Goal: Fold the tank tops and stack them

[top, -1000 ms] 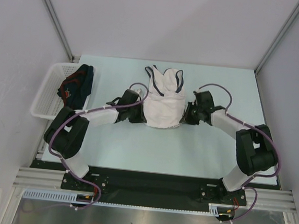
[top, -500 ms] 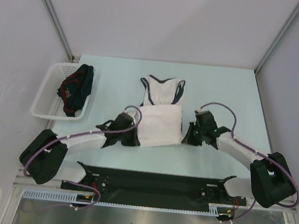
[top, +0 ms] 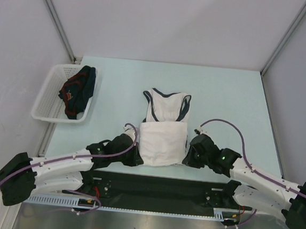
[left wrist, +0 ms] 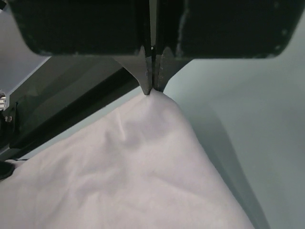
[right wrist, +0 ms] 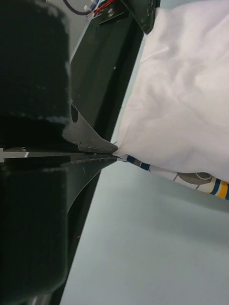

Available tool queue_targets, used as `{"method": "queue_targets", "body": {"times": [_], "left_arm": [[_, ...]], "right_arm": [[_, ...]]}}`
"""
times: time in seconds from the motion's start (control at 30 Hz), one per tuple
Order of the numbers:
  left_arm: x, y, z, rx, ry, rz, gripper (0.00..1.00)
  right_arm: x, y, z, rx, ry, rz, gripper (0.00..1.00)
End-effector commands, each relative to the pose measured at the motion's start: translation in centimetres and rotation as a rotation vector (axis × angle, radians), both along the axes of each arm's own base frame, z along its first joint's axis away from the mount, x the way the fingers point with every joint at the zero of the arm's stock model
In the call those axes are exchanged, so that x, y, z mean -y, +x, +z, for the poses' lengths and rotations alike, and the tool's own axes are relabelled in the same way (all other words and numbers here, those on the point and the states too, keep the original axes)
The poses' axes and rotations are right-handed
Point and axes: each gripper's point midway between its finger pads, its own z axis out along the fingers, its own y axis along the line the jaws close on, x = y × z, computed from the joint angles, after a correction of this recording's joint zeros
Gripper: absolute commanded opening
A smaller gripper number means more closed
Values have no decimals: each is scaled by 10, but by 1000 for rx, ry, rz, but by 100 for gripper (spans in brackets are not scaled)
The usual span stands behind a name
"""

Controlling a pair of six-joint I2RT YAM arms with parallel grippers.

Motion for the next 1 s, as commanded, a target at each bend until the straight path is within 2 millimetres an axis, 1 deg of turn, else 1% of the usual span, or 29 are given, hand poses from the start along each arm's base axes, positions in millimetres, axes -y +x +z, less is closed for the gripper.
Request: {"method": "queue_targets", "body": {"times": [0.0, 0.03, 0.07, 0.17, 0.2, 0.23, 0.3, 0.33, 0.37, 0.4, 0.43, 0.47, 0.5, 0.53, 0.57, 0.6, 0.63, 0.67, 0.7, 0.73, 0.8, 0.83, 0.87, 0.9, 0.93, 0.97], "left_arm": [[-1, -11, 8, 0, -8, 32, 0], [-3, -15, 8, -8, 3, 30, 1], [-2, -17, 11, -7, -7, 30, 0], [-2, -20, 16, -5, -16, 21, 0], [-3, -19, 16, -1, -14, 22, 0], [-4, -15, 21, 15, -1, 34, 0], [-7, -8, 28, 44, 29, 38, 0], [-7, -2, 39, 63, 40, 50, 0], [-8, 1, 43, 76, 55, 41, 0], [-7, 7, 50, 88, 54, 48, 0], [-4, 12, 62, 104, 44, 47, 0], [-4, 15, 67, 116, 47, 38, 0], [-5, 21, 73, 126, 45, 49, 0], [-4, 26, 85, 142, 31, 53, 0], [-3, 29, 91, 156, 30, 42, 0], [-6, 36, 98, 165, 24, 60, 0], [-4, 41, 110, 183, 8, 65, 0], [-5, 45, 114, 192, 11, 54, 0], [-7, 53, 120, 202, 6, 72, 0], [-5, 60, 132, 219, -10, 75, 0], [-7, 73, 134, 220, 3, 78, 0], [-4, 81, 145, 239, -6, 82, 0], [-2, 88, 141, 232, 17, 78, 0], [0, 98, 151, 250, 4, 88, 0], [4, 104, 145, 236, 21, 79, 0], [8, 109, 145, 226, 16, 69, 0]], "right_arm": [[12, -16, -5, -26, -53, -89, 0], [9, -21, -2, -7, -52, -75, 0], [11, -24, -2, -9, -59, -83, 0], [7, -27, 6, 9, -44, -89, 0], [7, -25, 9, 16, -47, -89, 0], [5, -20, 19, 42, -43, -93, 0], [9, -12, 27, 73, -79, -104, 0], [13, -6, 30, 97, -109, -103, 0], [13, 3, 44, 115, -107, -116, 0], [14, 8, 47, 120, -124, -116, 0], [14, 13, 54, 139, -134, -101, 0], [10, 19, 68, 160, -116, -102, 0], [11, 26, 73, 167, -115, -113, 0], [9, 29, 79, 173, -107, -107, 0], [9, 33, 85, 188, -105, -97, 0], [8, 42, 97, 207, -88, -112, 1], [8, 47, 101, 209, -87, -113, 0], [8, 51, 104, 220, -94, -103, 1], [9, 61, 115, 236, -80, -124, 1], [9, 66, 116, 231, -87, -121, 1], [12, 76, 121, 244, -96, -112, 1], [15, 86, 129, 250, -80, -127, 1], [16, 95, 130, 252, -81, -131, 1], [16, 101, 137, 264, -74, -114, 2], [26, 113, 138, 262, -76, -151, 2], [27, 123, 136, 258, -82, -156, 2]]}}
